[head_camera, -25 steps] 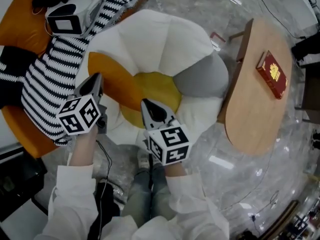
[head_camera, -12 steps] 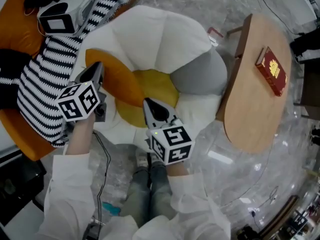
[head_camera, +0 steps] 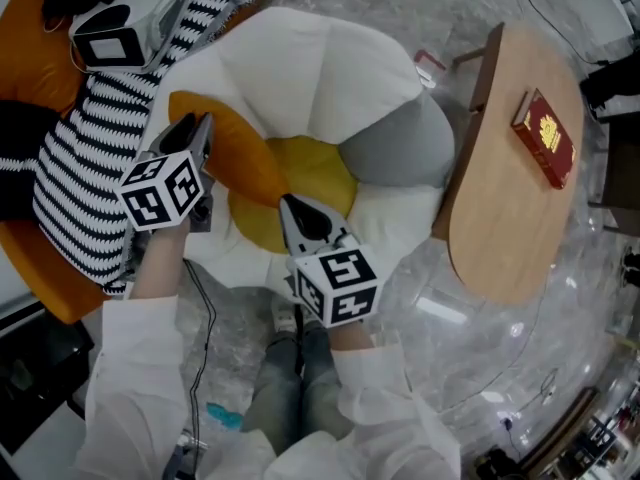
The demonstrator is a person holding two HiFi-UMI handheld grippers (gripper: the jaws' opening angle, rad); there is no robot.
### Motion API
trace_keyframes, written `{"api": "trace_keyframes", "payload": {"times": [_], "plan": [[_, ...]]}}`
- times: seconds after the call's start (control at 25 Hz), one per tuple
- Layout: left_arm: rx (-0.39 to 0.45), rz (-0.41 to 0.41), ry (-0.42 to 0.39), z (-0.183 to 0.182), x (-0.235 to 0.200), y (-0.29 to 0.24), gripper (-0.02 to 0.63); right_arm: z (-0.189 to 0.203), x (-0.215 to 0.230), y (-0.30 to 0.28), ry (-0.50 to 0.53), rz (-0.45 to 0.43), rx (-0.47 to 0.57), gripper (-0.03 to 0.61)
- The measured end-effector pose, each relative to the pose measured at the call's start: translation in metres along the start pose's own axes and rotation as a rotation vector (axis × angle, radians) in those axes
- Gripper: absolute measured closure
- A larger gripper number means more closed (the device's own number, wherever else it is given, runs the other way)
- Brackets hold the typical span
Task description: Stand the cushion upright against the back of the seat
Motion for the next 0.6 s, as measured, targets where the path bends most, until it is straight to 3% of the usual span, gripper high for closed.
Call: {"api": "trace_keyframes", "payload": {"times": [0.08, 0.6], "plan": [[-0.001, 0.015, 0.0, -0.001, 0.002, -0.002, 0.44, 0.0, 0.0, 0.0, 0.001, -0.002, 0.001, 0.566], [-0.039, 0.033, -0.009, 0.011, 0.009, -0.006, 0.416, 0.001, 0.002, 0.007, 0.002, 0.006, 0.015, 0.566]]}}
Point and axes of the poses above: the fingertips, and each gripper's own axes: y backward along the fingers, x to its right, z out of its underside, the point moved 2 cm from there along y, backward along the fingers, and after that the axes turned 2 degrees about -x, right-handed, at the moved point
